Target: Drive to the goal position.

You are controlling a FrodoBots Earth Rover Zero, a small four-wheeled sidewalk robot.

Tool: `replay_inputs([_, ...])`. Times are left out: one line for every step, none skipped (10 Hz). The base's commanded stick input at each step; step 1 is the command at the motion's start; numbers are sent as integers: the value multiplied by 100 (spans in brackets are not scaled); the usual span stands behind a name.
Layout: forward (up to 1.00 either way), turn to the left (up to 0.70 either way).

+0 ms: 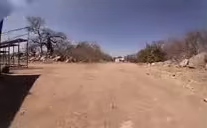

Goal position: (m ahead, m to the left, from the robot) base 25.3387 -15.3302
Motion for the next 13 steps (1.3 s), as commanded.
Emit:
replay_inputs([100,-27])
replay_inputs([100,-27])
replay_inputs([100,0])
replay_inputs([100,0])
replay_inputs([100,0])
replay_inputs([100,0])
replay_inputs([100,0])
replay_inputs([100,0])
replay_inputs([100,0])
replay_inputs([100,0])
replay_inputs([100,0])
replay_inputs([100,0])
replay_inputs([100,0])
